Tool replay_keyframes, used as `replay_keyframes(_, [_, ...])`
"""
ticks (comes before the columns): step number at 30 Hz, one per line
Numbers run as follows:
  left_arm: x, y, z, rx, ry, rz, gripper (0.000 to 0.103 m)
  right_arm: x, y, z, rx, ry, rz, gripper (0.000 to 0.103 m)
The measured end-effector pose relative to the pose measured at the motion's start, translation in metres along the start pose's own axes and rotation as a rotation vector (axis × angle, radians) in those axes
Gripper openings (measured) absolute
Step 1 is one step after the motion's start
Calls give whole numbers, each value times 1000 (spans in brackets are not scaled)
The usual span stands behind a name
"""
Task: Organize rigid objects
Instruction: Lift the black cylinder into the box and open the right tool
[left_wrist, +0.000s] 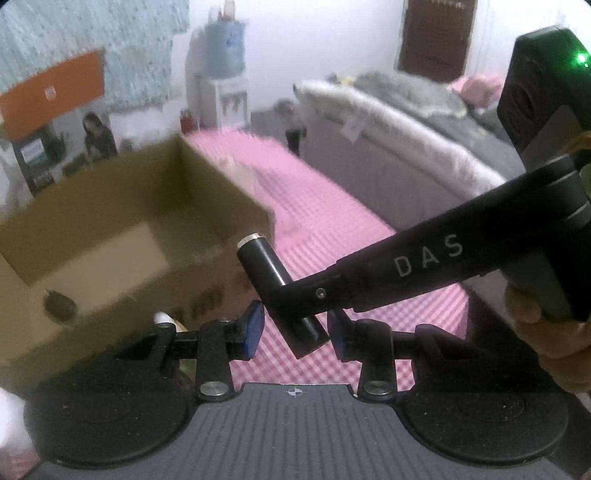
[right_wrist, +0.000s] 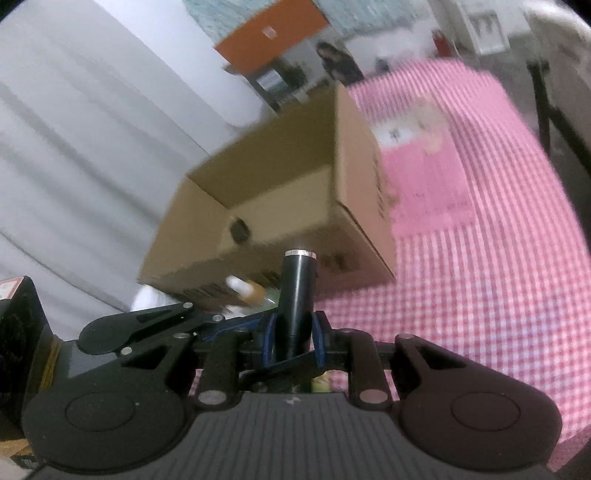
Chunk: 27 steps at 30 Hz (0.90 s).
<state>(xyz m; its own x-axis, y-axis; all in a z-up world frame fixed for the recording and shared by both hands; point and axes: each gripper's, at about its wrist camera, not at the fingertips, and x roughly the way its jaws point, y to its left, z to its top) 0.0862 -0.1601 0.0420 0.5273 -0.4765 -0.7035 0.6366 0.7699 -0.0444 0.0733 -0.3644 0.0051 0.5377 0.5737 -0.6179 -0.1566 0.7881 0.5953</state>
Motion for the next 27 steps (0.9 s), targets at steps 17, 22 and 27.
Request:
replay_keyframes(17, [0, 142, 54, -293, 43, 20, 36, 80, 93, 114, -160, 134, 131, 24])
replay_keyframes(22, [32, 191, 59, -356, 140, 50, 36, 143, 99, 149, -139, 277, 120, 24])
replay_keyframes(27, [68, 229, 63, -398, 232, 100, 37, 199, 96, 174, -122, 372, 108, 24])
